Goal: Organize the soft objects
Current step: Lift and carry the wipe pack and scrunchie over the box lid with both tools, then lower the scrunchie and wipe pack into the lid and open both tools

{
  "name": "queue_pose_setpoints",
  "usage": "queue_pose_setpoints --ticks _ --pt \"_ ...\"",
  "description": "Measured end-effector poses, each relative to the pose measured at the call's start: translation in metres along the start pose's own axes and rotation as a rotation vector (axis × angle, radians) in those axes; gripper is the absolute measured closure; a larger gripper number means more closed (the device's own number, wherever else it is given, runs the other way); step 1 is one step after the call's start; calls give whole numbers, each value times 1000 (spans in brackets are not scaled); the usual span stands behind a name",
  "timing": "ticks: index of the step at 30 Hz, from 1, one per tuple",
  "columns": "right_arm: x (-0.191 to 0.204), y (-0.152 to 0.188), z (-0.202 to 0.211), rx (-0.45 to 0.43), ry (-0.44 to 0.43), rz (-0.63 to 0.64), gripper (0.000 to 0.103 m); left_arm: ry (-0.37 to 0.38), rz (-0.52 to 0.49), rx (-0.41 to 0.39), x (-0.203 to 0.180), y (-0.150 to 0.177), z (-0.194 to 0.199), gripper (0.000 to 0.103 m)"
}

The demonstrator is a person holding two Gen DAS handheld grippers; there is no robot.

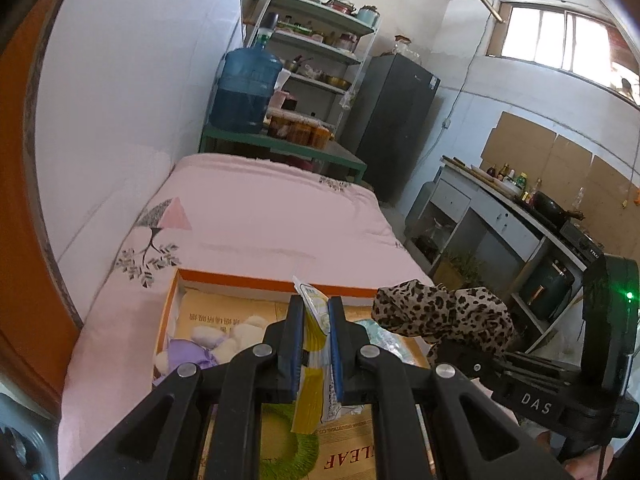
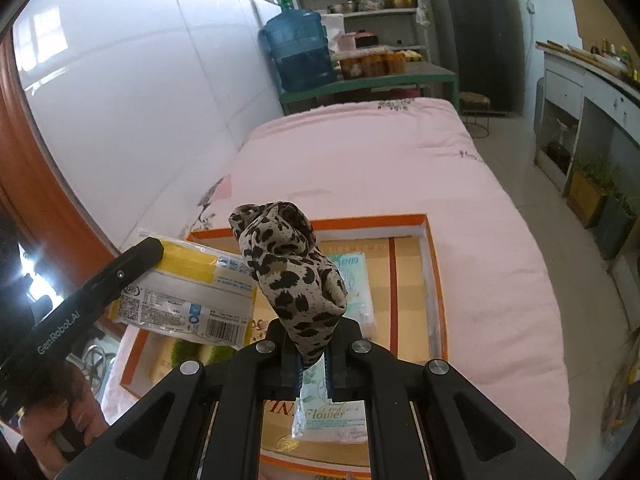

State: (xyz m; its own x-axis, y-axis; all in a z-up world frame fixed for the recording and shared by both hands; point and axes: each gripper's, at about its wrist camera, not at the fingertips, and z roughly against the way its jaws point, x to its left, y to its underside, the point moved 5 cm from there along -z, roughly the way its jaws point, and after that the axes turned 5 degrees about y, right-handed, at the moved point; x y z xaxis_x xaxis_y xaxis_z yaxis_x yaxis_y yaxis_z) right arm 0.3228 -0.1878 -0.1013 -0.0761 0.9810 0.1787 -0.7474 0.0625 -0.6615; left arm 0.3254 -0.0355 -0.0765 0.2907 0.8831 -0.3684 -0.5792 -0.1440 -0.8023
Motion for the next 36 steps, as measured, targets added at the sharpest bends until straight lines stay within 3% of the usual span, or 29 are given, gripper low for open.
queue_pose_setpoints --ticks 11,27,30,32,33,34,35,36 --pt "-1 10 -28 53 2 9 96 0 43 62 17 13 -26 91" --pt "-2 17 -42 91 11 18 91 -14 76 86 31 20 -39 89" --pt "0 19 -43 102 7 16 83 -12 96 104 36 21 -43 86" --pt "0 19 -42 100 4 20 69 -13 112 122 41 23 -46 82" --pt "0 20 -42 100 2 23 64 -17 122 128 42 24 -47 76" --pt "0 20 -42 97 3 26 52 -21 128 131 44 25 -48 71" --pt "0 21 -41 93 5 27 44 -35 132 134 46 26 -49 60" --pt "0 21 -41 90 4 28 43 -42 133 134 48 27 -49 50"
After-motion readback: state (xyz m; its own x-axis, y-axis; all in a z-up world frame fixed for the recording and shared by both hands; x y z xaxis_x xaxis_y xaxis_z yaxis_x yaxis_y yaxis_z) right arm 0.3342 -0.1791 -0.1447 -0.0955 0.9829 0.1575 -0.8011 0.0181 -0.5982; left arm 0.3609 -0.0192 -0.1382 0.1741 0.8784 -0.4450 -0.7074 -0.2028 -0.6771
